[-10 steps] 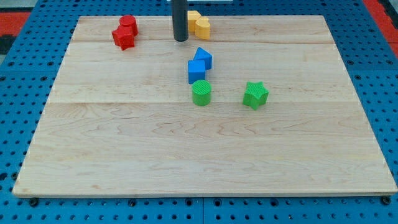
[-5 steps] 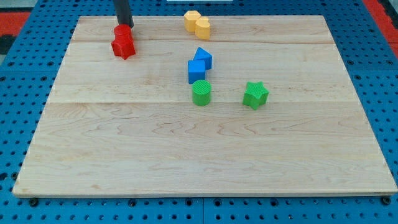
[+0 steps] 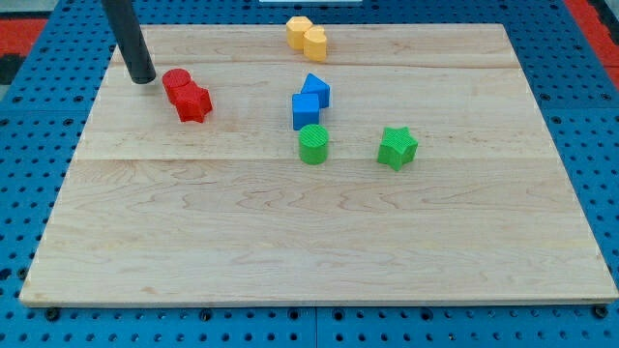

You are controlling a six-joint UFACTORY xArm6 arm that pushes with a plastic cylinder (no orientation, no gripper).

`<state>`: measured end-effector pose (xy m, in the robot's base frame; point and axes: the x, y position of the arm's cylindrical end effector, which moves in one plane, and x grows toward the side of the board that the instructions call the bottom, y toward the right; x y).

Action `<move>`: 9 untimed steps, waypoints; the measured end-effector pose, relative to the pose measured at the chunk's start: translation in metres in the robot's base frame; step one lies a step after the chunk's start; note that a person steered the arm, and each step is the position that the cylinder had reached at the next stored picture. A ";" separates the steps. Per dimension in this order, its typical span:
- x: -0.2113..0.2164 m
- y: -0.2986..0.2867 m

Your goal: Push the red blocks towards the blue blocks

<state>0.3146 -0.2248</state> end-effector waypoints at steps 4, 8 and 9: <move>0.048 0.066; 0.078 0.080; 0.077 0.071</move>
<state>0.3917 -0.1534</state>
